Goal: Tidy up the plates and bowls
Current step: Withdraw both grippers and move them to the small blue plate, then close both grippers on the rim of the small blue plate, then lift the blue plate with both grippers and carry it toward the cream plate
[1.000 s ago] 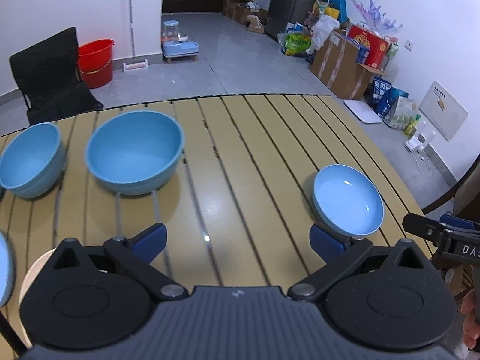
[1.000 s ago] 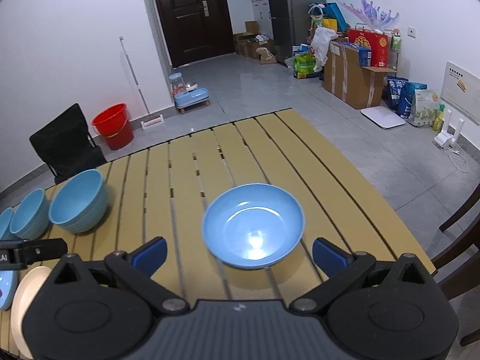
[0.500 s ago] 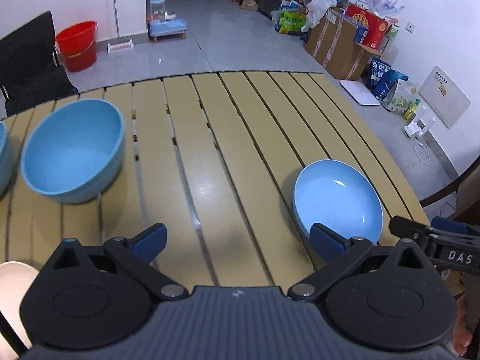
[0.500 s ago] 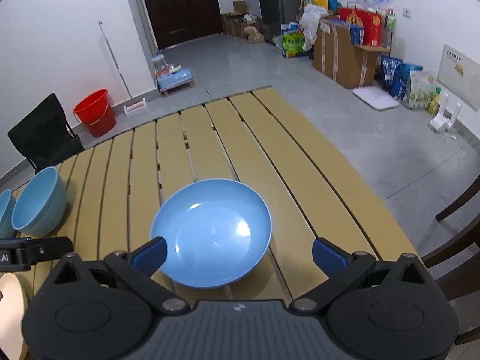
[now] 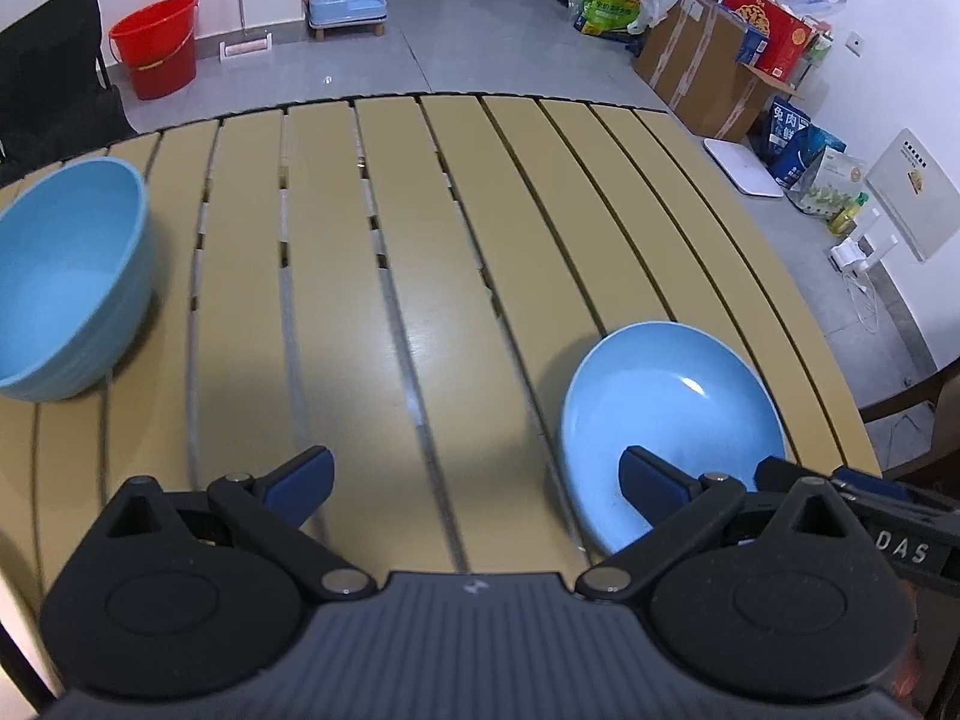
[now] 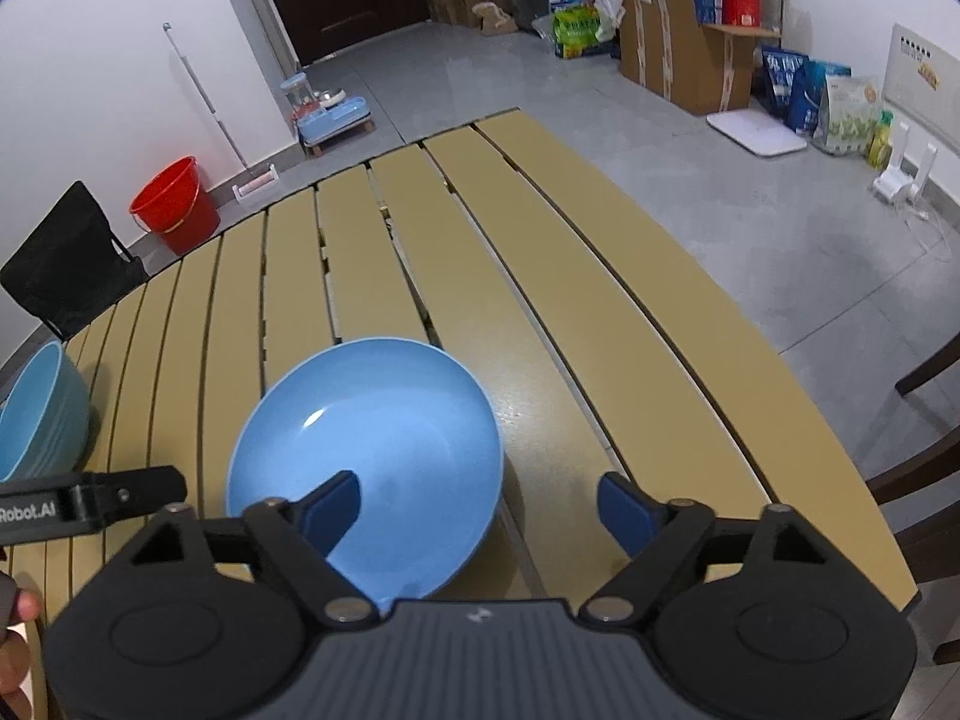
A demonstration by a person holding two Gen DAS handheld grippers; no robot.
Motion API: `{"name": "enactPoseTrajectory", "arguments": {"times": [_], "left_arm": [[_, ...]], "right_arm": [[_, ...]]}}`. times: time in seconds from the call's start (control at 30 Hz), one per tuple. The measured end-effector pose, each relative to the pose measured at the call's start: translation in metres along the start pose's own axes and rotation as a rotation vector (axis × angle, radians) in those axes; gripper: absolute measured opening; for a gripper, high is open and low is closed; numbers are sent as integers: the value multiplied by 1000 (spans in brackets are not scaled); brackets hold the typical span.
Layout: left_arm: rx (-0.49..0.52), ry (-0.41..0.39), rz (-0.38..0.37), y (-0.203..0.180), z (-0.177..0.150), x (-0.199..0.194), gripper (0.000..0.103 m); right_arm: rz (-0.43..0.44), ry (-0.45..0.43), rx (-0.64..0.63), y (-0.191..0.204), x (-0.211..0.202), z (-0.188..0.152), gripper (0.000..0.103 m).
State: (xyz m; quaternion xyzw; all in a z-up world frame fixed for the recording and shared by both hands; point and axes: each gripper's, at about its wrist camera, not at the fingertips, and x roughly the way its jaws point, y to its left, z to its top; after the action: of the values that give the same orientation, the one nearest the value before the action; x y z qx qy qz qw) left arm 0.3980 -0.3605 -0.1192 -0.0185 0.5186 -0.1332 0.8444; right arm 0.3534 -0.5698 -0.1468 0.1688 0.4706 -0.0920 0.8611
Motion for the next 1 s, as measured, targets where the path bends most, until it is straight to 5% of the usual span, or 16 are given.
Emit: {"name": "enactPoseTrajectory", "arguments": {"times": [0.13,0.47,0.73,0.87,1.0], "left_arm": [[-25,19,4,-6,2,14,101],[4,75,0,-19,7,35,66],[32,99,-10,-23,5,42,35],[68,98,-37,-28,1,39,11],[105,72,-27,-33,-3,34,8]], "right_arm": [[4,21,16,-6,10,3,57],[33,33,35,-16,20,4,26],[62,29,66,-22,24,6,10],[86,20,70,-23,22,6,4],[88,12,70,-22,22,4,4]]}}
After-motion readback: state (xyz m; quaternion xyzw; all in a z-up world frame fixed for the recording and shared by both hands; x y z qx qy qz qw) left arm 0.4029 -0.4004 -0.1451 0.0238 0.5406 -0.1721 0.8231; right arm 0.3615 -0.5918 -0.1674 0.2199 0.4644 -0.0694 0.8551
